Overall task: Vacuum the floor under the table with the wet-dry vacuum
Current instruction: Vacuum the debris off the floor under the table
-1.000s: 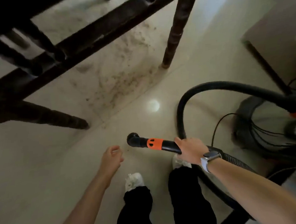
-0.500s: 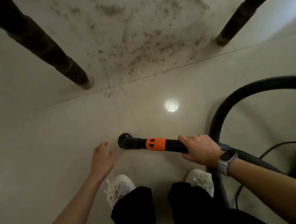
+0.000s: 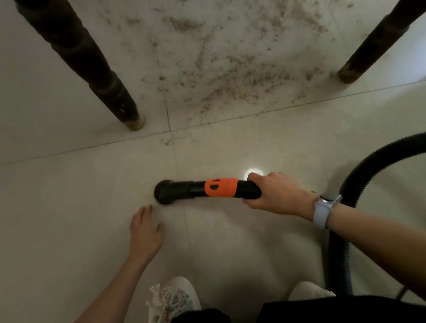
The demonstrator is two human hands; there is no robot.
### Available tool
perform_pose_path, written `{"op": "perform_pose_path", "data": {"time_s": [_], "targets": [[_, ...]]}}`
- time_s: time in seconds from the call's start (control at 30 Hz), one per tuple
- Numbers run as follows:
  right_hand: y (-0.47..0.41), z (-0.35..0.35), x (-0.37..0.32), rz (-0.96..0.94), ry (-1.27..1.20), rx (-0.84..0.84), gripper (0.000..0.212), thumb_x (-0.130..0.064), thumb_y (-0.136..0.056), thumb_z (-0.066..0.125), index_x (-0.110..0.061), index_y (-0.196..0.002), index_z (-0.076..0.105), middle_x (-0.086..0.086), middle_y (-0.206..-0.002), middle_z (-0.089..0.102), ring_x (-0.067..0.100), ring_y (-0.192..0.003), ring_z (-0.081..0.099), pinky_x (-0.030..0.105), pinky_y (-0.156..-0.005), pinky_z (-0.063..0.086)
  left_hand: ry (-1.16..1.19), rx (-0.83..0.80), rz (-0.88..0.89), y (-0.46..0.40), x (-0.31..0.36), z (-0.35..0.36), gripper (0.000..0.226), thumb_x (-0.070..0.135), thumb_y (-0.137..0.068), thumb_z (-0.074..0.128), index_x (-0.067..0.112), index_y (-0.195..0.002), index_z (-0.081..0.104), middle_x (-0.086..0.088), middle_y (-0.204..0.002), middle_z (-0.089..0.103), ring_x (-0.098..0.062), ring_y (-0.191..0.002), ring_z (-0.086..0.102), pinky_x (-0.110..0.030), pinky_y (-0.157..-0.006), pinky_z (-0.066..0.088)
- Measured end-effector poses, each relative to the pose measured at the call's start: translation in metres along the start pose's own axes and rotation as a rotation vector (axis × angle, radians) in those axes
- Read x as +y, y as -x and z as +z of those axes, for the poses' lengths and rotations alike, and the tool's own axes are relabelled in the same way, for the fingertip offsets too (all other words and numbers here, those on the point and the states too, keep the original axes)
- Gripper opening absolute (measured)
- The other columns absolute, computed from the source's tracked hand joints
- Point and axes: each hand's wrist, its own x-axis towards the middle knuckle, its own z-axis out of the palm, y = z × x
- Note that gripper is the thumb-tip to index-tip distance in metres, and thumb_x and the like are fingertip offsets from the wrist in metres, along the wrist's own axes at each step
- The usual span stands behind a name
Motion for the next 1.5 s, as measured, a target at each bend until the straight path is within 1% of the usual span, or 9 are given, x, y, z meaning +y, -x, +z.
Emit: {"op": "perform_pose_path", "data": {"time_s": [0.13,0.3,0.8,0.93,1.13,1.23,1.33,1.4,1.5], "targets": [[-0.046,-0.024,-0.014,0.054,-0.023,0.184,0.034,-0.043,-0.089,0.053,-0.017,-0.111,0.05,0.011,-0.099,0.065,0.033,-0.089,0.062,0.032,-0.067,0.042,-0.078,-0.022,-0.017,-0.023,0.004,-0.001,0.066,0.028,-0.093,0.054,0.007,-0.147,0.024,-0.016,-0.155,0.017,-0.031,-0.144,0.011,-0.037,-0.116,0.013],[-0.057,-0.014,-0.046,-0.061,0.068,0.19,0.034,-0.042,-0.091,0.049,-0.015,-0.112,0.046,0.012,-0.1,0.065,0.035,-0.088,0.062,0.034,-0.065,0.038,-0.193,-0.125,-0.094,-0.024,0.016,0.001,0.094,0.053,-0.083,0.06,0.023,-0.151,0.003,-0.006,-0.158,-0.008,-0.03,-0.145,-0.006,-0.046,-0.116,0.015],[0.001,-0.027,0.049,0.434,-0.161,0.183,0.024,-0.044,-0.081,0.061,-0.023,-0.089,0.052,0.005,-0.081,0.061,0.029,-0.079,0.059,0.031,-0.066,0.043,-0.258,-0.077,-0.131,-0.021,0.026,0.004,0.104,0.048,-0.077,0.07,0.026,-0.151,0.0,-0.004,-0.158,-0.014,-0.031,-0.145,-0.009,-0.046,-0.114,0.016],[-0.004,-0.026,0.032,0.328,-0.171,0.14,0.021,-0.039,-0.085,0.061,-0.022,-0.09,0.05,0.0,-0.075,0.057,0.021,-0.069,0.055,0.027,-0.057,0.038,-0.252,-0.072,-0.129,-0.02,0.027,0.002,0.103,0.047,-0.077,0.07,0.026,-0.151,0.001,-0.004,-0.158,-0.013,-0.031,-0.145,-0.009,-0.047,-0.114,0.017],[-0.037,-0.009,-0.027,0.09,-0.123,0.08,0.028,-0.043,-0.084,0.057,-0.02,-0.1,0.053,0.006,-0.089,0.064,0.029,-0.084,0.063,0.032,-0.069,0.048,-0.207,-0.074,-0.066,-0.014,0.02,-0.004,0.082,0.039,-0.087,0.061,0.021,-0.15,0.011,-0.005,-0.159,-0.004,-0.029,-0.146,-0.003,-0.041,-0.115,0.015],[-0.049,-0.005,-0.057,-0.011,-0.09,0.043,0.03,-0.043,-0.085,0.056,-0.019,-0.104,0.054,0.006,-0.094,0.066,0.029,-0.086,0.063,0.031,-0.068,0.045,-0.108,-0.007,-0.075,-0.004,0.001,-0.003,0.068,0.028,-0.09,0.058,0.013,-0.147,0.025,-0.01,-0.158,0.011,-0.028,-0.145,0.007,-0.036,-0.116,0.015],[-0.052,0.004,-0.085,-0.12,-0.07,-0.037,0.032,-0.041,-0.087,0.055,-0.017,-0.108,0.053,0.008,-0.1,0.065,0.03,-0.09,0.062,0.03,-0.068,0.043,0.12,0.176,-0.105,0.006,-0.013,-0.007,0.045,0.014,-0.09,0.056,-0.002,-0.132,0.049,-0.02,-0.14,0.045,-0.034,-0.132,0.037,-0.038,-0.109,0.026],[-0.05,0.011,-0.101,-0.184,-0.031,-0.055,0.033,-0.041,-0.089,0.053,-0.016,-0.109,0.052,0.01,-0.102,0.065,0.031,-0.092,0.062,0.029,-0.066,0.039,0.505,0.289,-0.267,0.014,-0.003,-0.016,0.031,0.021,-0.093,0.049,0.0,-0.113,0.062,-0.017,-0.115,0.062,-0.036,-0.114,0.054,-0.04,-0.096,0.04],[-0.042,0.022,-0.111,-0.211,0.001,-0.036,0.037,-0.042,-0.091,0.051,-0.013,-0.113,0.05,0.012,-0.107,0.064,0.033,-0.096,0.062,0.03,-0.067,0.036,1.338,0.177,-0.489,0.026,0.037,-0.034,0.035,0.036,-0.1,0.037,0.011,-0.096,0.061,-0.007,-0.083,0.068,-0.026,-0.089,0.062,-0.034,-0.075,0.048]]}}
